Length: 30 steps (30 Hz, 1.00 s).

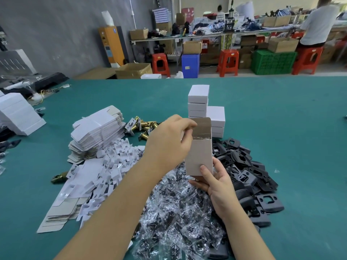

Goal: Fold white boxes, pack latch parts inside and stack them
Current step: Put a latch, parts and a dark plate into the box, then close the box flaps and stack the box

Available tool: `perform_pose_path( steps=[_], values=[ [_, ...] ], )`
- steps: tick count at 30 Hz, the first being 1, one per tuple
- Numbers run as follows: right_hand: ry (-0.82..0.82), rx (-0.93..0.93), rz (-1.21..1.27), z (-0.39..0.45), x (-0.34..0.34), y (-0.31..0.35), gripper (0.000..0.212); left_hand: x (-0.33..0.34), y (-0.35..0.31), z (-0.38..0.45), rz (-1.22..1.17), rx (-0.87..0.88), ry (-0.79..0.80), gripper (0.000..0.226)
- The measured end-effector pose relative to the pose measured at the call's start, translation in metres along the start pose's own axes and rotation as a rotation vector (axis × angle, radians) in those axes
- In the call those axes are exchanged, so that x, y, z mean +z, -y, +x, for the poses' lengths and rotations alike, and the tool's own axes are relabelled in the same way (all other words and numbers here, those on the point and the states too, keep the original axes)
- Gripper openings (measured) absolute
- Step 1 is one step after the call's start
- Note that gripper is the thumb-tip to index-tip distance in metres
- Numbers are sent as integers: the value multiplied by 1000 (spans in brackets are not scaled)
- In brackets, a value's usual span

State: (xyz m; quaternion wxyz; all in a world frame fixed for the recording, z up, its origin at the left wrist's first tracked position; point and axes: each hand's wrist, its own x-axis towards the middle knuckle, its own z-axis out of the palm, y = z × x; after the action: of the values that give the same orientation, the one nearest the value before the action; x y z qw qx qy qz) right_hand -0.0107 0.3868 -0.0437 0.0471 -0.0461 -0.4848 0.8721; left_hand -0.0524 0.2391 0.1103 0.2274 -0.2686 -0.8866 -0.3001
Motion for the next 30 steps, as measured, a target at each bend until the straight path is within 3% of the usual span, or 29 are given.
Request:
perform_pose_path(
  steps=[4, 9, 16, 24, 30],
  values=[
    [3, -7, -25, 0, 0, 1, 59, 7, 21, -12, -150, -97, -103, 43],
    [19, 3, -54, -3, 2, 4, 77, 28, 38, -36, -573, -417, 179, 72],
    [11, -72, -193, -6, 8, 3, 61, 36, 54, -48, -794, -444, 208, 40],
    [-55, -404, -471, -11, 11, -4, 64, 47, 70, -65, -781, -438, 303, 43],
    [-60, -412, -608, -13, 7, -8, 49, 53, 75, -70, -784, -419, 328, 46]
  ],
)
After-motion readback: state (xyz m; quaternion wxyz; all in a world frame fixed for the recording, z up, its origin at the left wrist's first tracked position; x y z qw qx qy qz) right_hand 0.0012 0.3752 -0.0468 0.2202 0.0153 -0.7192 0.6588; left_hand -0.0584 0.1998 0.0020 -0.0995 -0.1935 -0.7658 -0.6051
